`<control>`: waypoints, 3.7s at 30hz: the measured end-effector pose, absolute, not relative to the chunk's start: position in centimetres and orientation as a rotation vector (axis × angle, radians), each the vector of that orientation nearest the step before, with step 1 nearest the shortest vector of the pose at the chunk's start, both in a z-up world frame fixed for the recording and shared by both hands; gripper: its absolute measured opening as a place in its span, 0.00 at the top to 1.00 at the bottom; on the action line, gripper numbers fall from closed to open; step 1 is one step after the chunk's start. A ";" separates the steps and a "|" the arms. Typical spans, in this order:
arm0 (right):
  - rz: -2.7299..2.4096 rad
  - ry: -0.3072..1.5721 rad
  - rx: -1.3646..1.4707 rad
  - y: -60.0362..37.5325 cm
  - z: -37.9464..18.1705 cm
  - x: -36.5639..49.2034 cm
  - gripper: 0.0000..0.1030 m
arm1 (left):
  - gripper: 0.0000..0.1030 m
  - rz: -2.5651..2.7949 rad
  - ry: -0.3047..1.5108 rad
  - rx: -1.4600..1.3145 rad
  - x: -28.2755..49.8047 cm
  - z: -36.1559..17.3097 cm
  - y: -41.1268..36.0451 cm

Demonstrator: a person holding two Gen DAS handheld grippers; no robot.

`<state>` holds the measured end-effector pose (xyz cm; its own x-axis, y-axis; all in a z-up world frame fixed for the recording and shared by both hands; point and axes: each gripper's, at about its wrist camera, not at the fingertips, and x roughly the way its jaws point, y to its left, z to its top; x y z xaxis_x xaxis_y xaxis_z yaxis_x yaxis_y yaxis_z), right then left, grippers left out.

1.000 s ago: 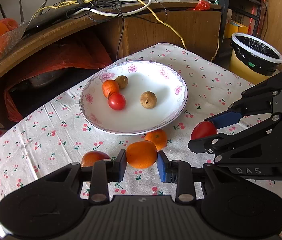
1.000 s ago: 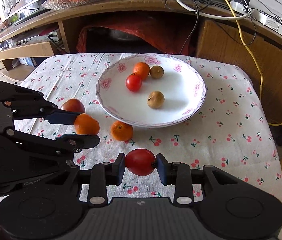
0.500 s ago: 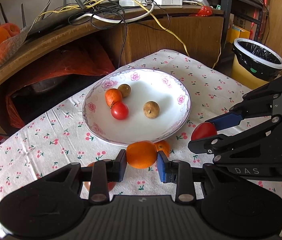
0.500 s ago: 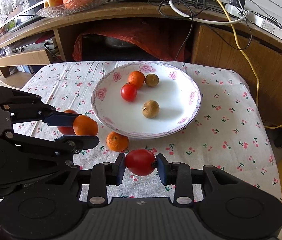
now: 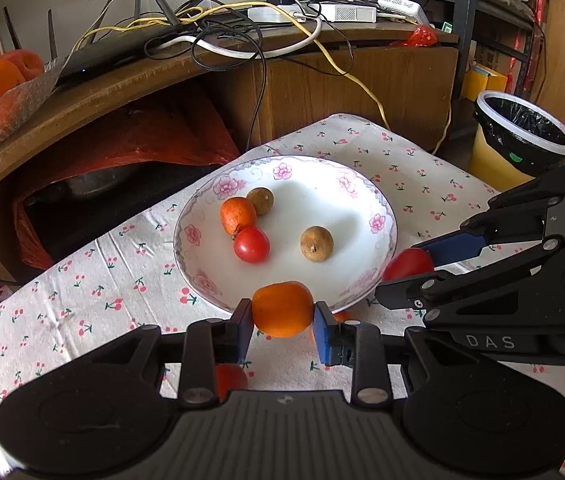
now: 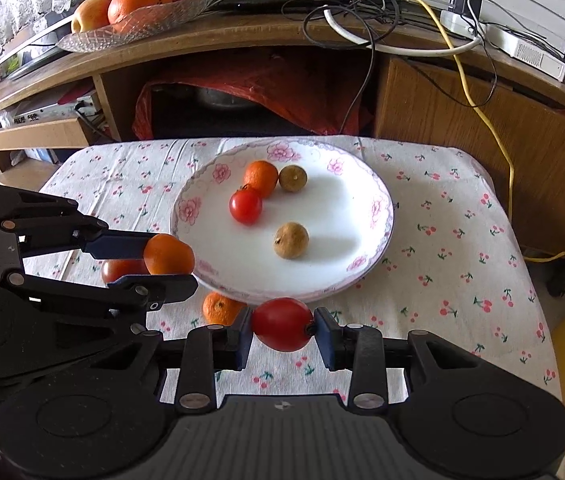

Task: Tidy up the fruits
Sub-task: 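Carry the orange and red tomato over the white bowl with both tools, then lower both fruits into the bowl and open both tools, then move the left tool to the large dark tomato while the right tool approaches a tangerine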

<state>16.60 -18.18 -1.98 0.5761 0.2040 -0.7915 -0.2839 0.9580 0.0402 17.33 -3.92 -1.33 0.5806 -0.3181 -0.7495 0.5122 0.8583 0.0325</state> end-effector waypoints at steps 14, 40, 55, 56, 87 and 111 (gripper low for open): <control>0.272 0.902 -0.082 -18.5 -2.0 17.4 0.70 | 0.63 -0.490 0.804 0.244 18.1 -1.6 -4.1; 0.282 0.879 -0.025 -18.8 -2.6 19.3 0.70 | 0.63 -0.456 0.822 0.188 19.9 -2.6 -4.0; 0.282 0.874 -0.018 -18.7 -2.9 19.7 0.69 | 0.62 -0.445 0.827 0.195 20.1 -2.9 -4.2; 0.282 0.873 -0.017 -18.7 -2.9 19.7 0.69 | 0.62 -0.445 0.827 0.196 20.1 -2.9 -4.2; 0.278 0.848 0.014 -19.2 -2.3 19.2 0.67 | 0.57 -0.445 0.801 0.201 19.4 -1.9 -3.9; 0.307 0.850 -0.021 -18.0 -2.0 18.2 0.67 | 0.57 -0.450 0.788 0.223 18.1 -1.2 -2.8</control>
